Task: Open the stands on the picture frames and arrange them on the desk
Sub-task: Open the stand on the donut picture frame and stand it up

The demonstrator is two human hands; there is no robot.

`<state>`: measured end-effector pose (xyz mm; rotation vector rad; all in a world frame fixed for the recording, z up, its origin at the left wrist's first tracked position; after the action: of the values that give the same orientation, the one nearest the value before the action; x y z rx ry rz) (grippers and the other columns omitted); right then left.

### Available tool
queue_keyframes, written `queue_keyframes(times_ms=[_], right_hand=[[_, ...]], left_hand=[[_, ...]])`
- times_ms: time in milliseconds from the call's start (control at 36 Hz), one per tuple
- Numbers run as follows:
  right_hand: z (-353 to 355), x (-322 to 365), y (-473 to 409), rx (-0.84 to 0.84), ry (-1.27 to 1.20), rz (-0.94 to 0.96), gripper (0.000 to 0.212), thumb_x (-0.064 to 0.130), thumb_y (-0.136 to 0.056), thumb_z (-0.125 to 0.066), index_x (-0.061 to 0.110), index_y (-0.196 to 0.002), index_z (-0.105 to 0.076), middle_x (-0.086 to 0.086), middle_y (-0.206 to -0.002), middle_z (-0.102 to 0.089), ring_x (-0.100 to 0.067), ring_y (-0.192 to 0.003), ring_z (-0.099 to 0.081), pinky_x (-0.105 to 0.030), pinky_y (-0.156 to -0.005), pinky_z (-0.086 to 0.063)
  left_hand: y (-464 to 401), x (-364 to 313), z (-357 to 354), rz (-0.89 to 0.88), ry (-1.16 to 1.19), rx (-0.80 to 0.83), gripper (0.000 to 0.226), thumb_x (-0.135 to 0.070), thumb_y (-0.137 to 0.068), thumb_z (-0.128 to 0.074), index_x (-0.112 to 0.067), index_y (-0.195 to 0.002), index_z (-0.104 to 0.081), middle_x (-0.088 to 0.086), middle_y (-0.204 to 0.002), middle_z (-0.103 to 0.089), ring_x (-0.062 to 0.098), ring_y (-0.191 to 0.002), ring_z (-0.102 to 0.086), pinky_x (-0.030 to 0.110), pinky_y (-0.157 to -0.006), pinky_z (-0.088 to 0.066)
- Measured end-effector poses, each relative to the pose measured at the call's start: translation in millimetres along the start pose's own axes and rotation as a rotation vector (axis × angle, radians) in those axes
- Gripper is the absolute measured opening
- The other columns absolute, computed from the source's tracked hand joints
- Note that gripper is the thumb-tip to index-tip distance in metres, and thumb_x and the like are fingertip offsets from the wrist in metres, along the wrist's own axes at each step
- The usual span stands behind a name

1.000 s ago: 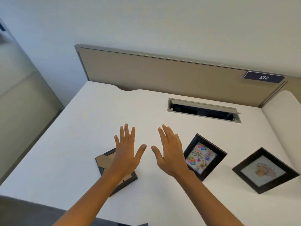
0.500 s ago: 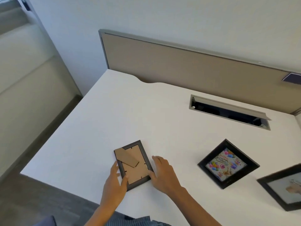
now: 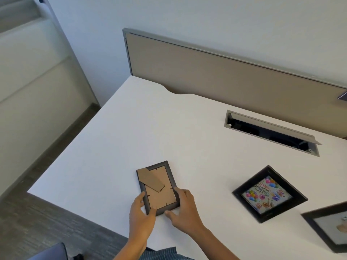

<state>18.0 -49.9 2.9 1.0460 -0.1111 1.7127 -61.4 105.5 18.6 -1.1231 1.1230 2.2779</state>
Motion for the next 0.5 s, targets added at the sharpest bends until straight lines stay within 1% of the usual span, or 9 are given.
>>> queue_keyframes(times_ms=[56,83,111,139,222,278,417,500], right_hand=[[3,-4,0,0.003,-0.073,-0.002,0.095,0.037,-0.087,-0.088,0.026,-0.163,-0.033,0.007,-0.143,-0.039,-0.010,-0.134,-0.043,-0.006,-0.108,-0.037],[4,-6,-1,0.004,-0.108,-0.002,0.094,0.032,-0.086,-0.090,0.026,-0.162,-0.035,0.007,-0.142,-0.038,-0.008,-0.131,-0.044,0.002,-0.101,-0.035],[5,-8,-2,0.003,-0.133,0.001,0.093,0.028,-0.086,-0.091,0.026,-0.161,-0.037,0.006,-0.141,-0.038,-0.008,-0.130,-0.045,0.006,-0.096,-0.035],[7,-9,-2,0.000,-0.147,0.007,0.092,0.024,-0.085,-0.092,0.025,-0.160,-0.039,0.005,-0.140,-0.039,-0.009,-0.130,-0.046,0.007,-0.094,-0.035],[13,-12,-3,-0.009,-0.159,0.051,0.090,0.012,-0.084,-0.093,0.022,-0.160,-0.045,0.001,-0.138,-0.041,-0.011,-0.129,-0.048,0.007,-0.097,-0.035],[18,-12,-3,-0.031,-0.136,0.088,0.087,0.007,-0.084,-0.092,0.022,-0.158,-0.049,0.001,-0.136,-0.043,-0.011,-0.127,-0.049,0.007,-0.098,-0.034],[34,-7,-2,-0.136,-0.033,0.233,0.069,-0.005,-0.086,-0.088,0.008,-0.149,-0.064,-0.006,-0.129,-0.056,-0.016,-0.117,-0.057,0.001,-0.098,-0.042],[43,-3,-2,-0.203,0.013,0.334,0.059,-0.007,-0.086,-0.086,0.005,-0.142,-0.071,-0.009,-0.123,-0.062,-0.015,-0.111,-0.061,-0.002,-0.097,-0.046]], left_hand=[[2,0,0,-0.003,0.027,-0.002,0.068,-0.006,-0.092,-0.075,-0.025,-0.151,-0.047,0.002,-0.147,-0.055,0.017,-0.131,-0.052,0.039,-0.112,-0.047],[3,0,0,-0.007,0.035,0.001,0.070,-0.005,-0.091,-0.076,-0.025,-0.151,-0.047,0.001,-0.147,-0.054,0.018,-0.134,-0.052,0.039,-0.112,-0.047],[3,0,1,-0.011,0.045,0.006,0.070,-0.004,-0.090,-0.076,-0.026,-0.151,-0.048,0.000,-0.146,-0.054,0.018,-0.134,-0.052,0.039,-0.112,-0.048],[4,-1,1,-0.014,0.057,0.012,0.071,-0.002,-0.090,-0.077,-0.026,-0.150,-0.048,0.000,-0.144,-0.053,0.018,-0.131,-0.053,0.038,-0.110,-0.050],[6,-4,2,-0.023,0.080,0.035,0.069,0.001,-0.087,-0.079,-0.028,-0.144,-0.053,0.000,-0.139,-0.047,0.018,-0.123,-0.056,0.031,-0.099,-0.054],[6,-7,3,-0.039,0.073,0.049,0.069,-0.001,-0.085,-0.082,-0.028,-0.142,-0.055,0.001,-0.140,-0.044,0.019,-0.122,-0.056,0.030,-0.097,-0.054],[12,-17,12,-0.084,0.051,0.122,0.076,-0.013,-0.078,-0.092,-0.020,-0.144,-0.056,0.006,-0.143,-0.049,0.026,-0.125,-0.060,0.036,-0.101,-0.057],[17,-22,17,-0.142,0.016,0.150,0.081,-0.016,-0.075,-0.094,-0.019,-0.146,-0.055,0.003,-0.142,-0.047,0.025,-0.127,-0.059,0.039,-0.108,-0.055]])
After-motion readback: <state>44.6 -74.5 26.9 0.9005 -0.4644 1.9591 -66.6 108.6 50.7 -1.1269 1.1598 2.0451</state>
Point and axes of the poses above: each hand's wrist, its own y-axis away from the middle knuckle, its own z-axis out of the back of the hand, x = y × z, the point moved 1 cm from there along -y, towards the middle knuckle
